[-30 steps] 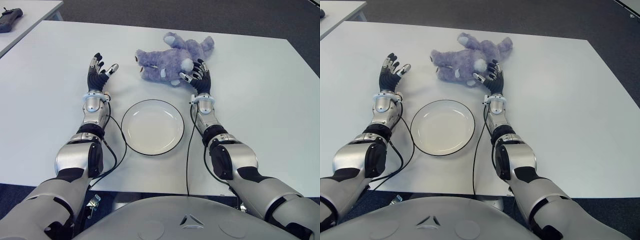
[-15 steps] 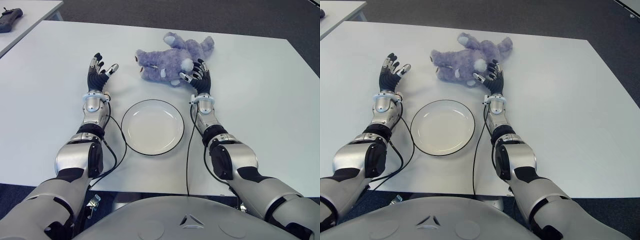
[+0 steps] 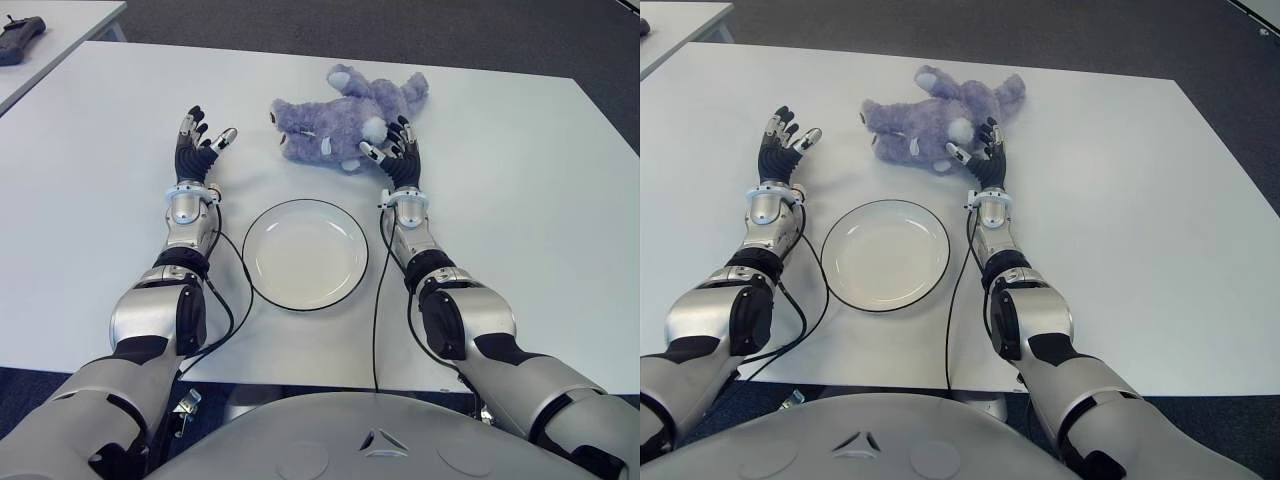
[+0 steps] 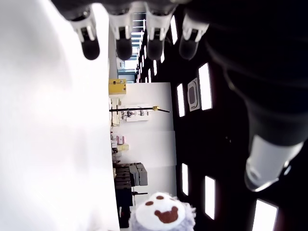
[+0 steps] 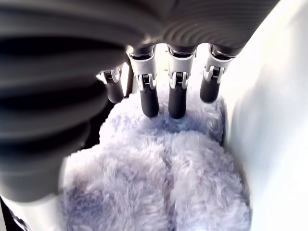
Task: Put the doll into the plate.
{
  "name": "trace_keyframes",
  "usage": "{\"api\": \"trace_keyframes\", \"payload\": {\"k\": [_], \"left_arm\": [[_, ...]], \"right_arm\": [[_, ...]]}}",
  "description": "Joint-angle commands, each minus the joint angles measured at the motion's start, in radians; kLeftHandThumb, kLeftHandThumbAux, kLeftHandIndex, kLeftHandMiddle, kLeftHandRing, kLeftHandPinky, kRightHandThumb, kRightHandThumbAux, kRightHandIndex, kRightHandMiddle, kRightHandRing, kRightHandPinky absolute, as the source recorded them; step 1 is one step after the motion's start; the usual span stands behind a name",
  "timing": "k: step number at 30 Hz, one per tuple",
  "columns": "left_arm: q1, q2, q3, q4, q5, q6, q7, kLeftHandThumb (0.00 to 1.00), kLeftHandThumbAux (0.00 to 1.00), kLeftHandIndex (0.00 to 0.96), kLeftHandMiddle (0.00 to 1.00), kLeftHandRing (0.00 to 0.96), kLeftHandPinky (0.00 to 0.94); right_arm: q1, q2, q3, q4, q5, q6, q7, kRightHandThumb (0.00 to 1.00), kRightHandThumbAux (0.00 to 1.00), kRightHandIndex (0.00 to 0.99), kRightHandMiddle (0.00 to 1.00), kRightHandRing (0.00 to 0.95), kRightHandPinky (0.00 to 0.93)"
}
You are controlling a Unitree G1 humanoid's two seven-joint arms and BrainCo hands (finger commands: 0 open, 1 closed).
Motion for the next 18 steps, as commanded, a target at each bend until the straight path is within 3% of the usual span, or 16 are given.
{"api": "trace_keyframes", "payload": {"k": [1,11,18], "left_arm": [[0.239,-0.08,-0.013,0.127,0.017,0.095,-0.021,0.0,0.653,0.002,0.022,0.0,0.0],[0.238,-0.078,-0.013,0.128,0.016,0.109,-0.023,0.0,0.647,0.0,0.024,0.001,0.0],[0.239,-0.077,-0.015,0.128,0.018,0.106,-0.026,0.0,0.611,0.0,0.02,0.0,0.0]], "right_arm": [[0.203,0.035,0.052,0.132,-0.055,0.104,-0.011,0.042,0.678,0.008,0.046,0.054,0.047],[0.206,0.029,0.107,0.133,-0.102,0.109,-0.07,0.073,0.575,0.0,0.0,0.0,0.009],[0.205,0.024,0.133,0.136,-0.127,0.128,-0.088,0.089,0.45,0.0,0.0,0.0,0.0]]}}
